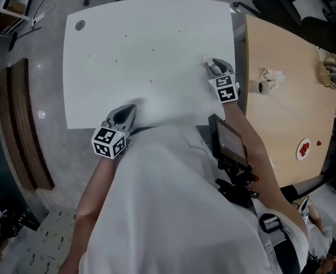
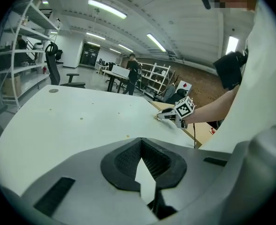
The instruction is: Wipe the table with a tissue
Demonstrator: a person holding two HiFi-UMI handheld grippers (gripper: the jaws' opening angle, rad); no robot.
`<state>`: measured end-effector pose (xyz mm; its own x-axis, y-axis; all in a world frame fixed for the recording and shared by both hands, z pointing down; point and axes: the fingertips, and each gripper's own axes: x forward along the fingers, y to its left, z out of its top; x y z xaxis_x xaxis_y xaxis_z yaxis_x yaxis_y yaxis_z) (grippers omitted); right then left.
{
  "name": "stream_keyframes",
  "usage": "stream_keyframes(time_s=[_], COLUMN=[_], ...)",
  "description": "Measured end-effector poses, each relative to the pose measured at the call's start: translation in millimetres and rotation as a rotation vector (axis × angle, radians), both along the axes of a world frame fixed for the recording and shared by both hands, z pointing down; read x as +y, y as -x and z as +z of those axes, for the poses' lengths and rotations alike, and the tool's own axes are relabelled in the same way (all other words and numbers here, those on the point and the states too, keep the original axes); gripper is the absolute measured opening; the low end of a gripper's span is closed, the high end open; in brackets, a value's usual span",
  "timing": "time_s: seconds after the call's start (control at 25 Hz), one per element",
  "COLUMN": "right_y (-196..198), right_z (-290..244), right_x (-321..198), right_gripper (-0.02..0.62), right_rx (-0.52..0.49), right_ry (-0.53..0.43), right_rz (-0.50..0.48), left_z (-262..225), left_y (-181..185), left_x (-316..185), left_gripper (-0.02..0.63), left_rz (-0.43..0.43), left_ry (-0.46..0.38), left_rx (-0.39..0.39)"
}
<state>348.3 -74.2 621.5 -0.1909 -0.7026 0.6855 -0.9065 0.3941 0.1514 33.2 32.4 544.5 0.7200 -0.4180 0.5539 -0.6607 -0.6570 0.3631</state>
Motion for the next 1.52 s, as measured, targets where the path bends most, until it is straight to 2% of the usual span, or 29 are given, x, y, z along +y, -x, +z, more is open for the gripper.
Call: stream_keyframes(time_s=[0.16, 0.36, 0.56, 1.16, 1.52], right_y=[2.5, 11.4, 16.2, 45.7, 78.2], right_z=[7.0, 9.4, 10.1, 10.7, 10.4], right_x=[-5.1, -4.6, -3.9, 11.2, 34.1], right_gripper=[0.121, 0.121, 0.119, 0.117, 0.117], right_rx=[0.094, 0.29, 0.355, 0.324, 0.227], right_ry=[0.01, -0.027, -0.031, -0.057, -0.042], right_rz=[-0.061, -0.137, -0.159, -0.245, -0.338], left_z=[0.7, 3.1, 1.6, 1.6, 3.2], left_y=[1.6, 5.4, 0.5, -1.8, -13.1], left_x=[0.1, 1.0, 0.3, 8.9, 14.6], left_gripper=[0.005, 0.005, 0.005, 0.005, 0.005], left_rz=[-0.027, -0.049, -0.044, -0.045, -0.015], left_ry=[0.005, 0.015, 0.011, 0.004, 0.003], left_rx=[-0.005, -0.009, -0.005, 0.0, -0.004])
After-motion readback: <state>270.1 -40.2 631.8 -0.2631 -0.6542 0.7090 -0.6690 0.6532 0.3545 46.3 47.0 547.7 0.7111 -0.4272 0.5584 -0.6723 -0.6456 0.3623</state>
